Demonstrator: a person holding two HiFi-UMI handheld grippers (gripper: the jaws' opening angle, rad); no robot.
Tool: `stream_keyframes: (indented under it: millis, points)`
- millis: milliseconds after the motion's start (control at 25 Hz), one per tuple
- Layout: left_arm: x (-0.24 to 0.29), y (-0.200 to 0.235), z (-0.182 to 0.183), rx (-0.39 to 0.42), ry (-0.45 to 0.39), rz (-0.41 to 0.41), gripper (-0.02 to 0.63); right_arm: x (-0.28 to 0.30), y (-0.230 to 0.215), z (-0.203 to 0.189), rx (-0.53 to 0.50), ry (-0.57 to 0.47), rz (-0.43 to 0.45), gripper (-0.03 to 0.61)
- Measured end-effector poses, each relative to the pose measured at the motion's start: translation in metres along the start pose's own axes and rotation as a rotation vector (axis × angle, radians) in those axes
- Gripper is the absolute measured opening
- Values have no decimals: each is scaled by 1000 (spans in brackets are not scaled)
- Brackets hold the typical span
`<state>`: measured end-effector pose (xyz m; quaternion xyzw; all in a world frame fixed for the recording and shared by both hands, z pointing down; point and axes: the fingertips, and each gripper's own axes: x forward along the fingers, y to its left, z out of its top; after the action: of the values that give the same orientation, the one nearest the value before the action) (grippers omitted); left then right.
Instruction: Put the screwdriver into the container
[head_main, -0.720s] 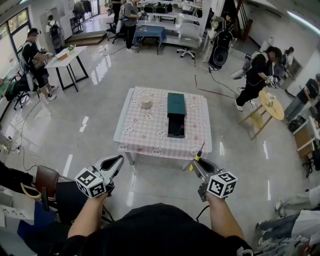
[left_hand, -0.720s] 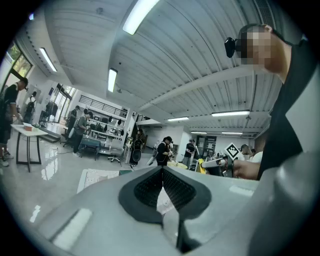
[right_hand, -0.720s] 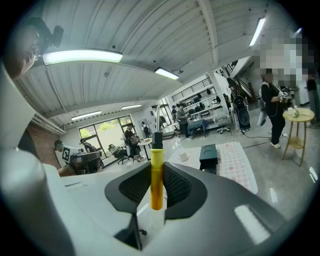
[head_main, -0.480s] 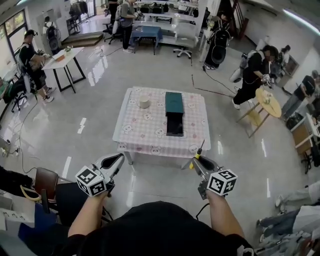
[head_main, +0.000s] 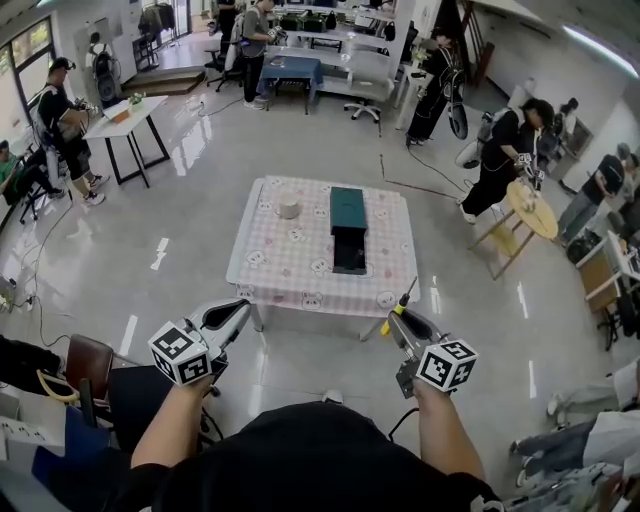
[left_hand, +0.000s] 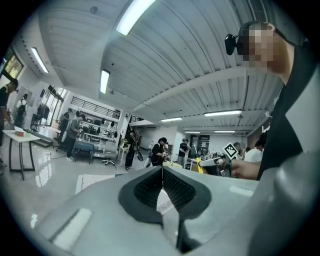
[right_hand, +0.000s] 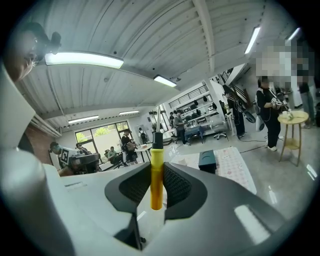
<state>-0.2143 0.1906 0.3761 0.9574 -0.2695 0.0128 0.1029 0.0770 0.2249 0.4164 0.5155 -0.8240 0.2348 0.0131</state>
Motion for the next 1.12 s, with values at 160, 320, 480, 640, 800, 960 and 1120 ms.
stream_keyframes:
  millis: [160, 320, 480, 640, 800, 960, 1120]
  points:
    - [8, 3, 0, 6, 3, 3, 2, 1, -10, 2, 16, -15, -8, 103]
    - [18, 6, 5, 12, -6, 14, 3, 3, -19, 9, 13, -18, -3, 103]
    - [33, 12, 7, 13, -10, 23, 3, 14, -31, 15, 1, -13, 9, 103]
    - [44, 20, 8, 10, -7, 36, 3, 27, -43, 22, -2, -7, 20, 103]
    - [53, 32, 8, 4, -7, 45, 3, 39, -49, 28, -6, 0, 23, 103]
    - [70, 45, 11, -6, -3, 52, 3, 55, -62, 39, -12, 13, 26, 103]
    - [85, 53, 13, -13, 0, 53, 5, 64, -74, 48, -12, 24, 26, 104]
